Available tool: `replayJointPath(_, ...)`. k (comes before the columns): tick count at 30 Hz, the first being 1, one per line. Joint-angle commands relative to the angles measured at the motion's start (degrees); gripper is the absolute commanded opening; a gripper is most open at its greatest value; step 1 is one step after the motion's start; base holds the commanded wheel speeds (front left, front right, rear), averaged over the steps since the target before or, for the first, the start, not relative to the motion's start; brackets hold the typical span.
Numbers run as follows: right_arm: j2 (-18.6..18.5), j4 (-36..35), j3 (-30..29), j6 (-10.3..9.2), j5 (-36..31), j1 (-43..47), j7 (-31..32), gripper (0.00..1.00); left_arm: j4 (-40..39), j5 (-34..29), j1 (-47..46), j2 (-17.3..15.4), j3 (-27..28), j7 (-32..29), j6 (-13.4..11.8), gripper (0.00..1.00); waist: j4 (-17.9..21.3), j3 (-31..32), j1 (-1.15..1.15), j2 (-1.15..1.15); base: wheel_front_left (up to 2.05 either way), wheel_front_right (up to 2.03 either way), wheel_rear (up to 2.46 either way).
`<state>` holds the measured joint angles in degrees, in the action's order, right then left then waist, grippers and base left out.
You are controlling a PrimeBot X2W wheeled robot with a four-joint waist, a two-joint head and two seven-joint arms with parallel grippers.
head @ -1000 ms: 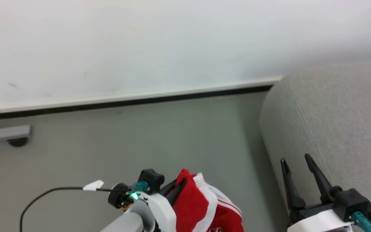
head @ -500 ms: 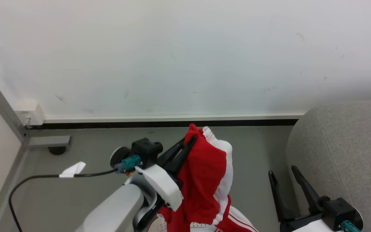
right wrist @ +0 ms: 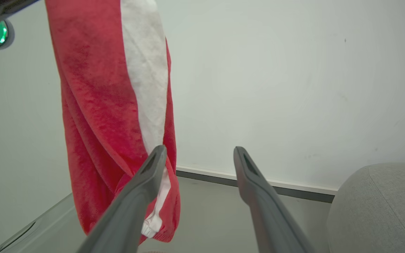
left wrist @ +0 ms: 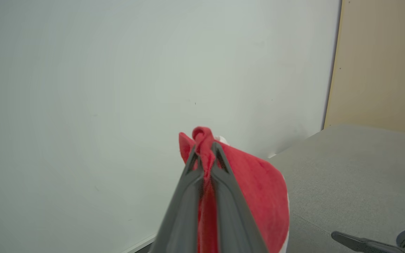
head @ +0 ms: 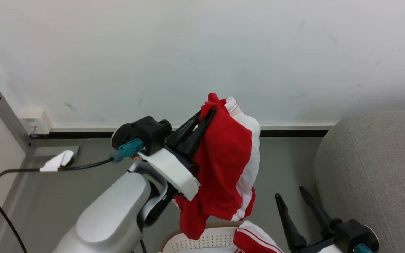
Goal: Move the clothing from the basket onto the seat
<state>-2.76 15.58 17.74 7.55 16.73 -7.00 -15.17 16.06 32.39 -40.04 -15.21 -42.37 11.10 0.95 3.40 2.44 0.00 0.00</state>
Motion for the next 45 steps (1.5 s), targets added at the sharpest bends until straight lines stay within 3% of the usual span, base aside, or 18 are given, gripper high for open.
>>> replayJointPath(1, -0.23, 0.27, 0.44, -0.12, 0.13, -0.68, 0.03, 1.0, -0.51, 0.49, 0.21, -0.37, 0.15, -0.33, -0.27, 0.0, 0.09, 0.01, 0.0, 0.0, 0.0, 0.0, 0.0)
replayJointPath(11, -0.24, 4.13, 5.13, -0.12, -1.81, -2.72, 0.03, 1.0, -2.91, 0.93, 1.21, 0.65, -0.94, -0.92, -0.8, 0.0, -1.04, 0.22, 0.0, 0.0, 0.0, 0.0, 0.0)
replayJointPath(30, -0.23, 18.25, 10.05, -0.12, -0.39, -10.51, 0.03, 1.0, -9.01, 0.89, 5.02, 4.71, -8.49, -3.41, 0.49, 0.0, -8.94, 1.09, 0.0, 0.0, 0.0, 0.0, 0.0)
replayJointPath(31, -0.23, 18.37, 9.96, -0.12, -0.14, -10.66, 0.03, 0.82, -9.3, 0.97, 5.17, 4.67, -8.66, -3.46, 0.42, 0.0, -9.15, 1.12, 0.0, 0.0, 0.0, 0.0, 0.0)
replayJointPath(33, -0.23, 18.21, 9.78, -0.12, 0.34, -10.76, 0.03, 0.0, -9.82, 1.13, 5.3, 4.53, -8.79, -3.65, 0.24, 0.0, -9.46, 1.17, 0.0, 0.0, 0.0, 0.0, 0.0)
replayJointPath(45, -0.23, 15.09, 8.23, -0.12, 1.55, -9.23, 0.03, 0.0, -9.17, 2.05, 6.02, 2.86, -7.41, -3.53, -1.15, 0.0, -8.85, 1.11, 0.0, 0.0, 0.0, 0.0, 0.0)
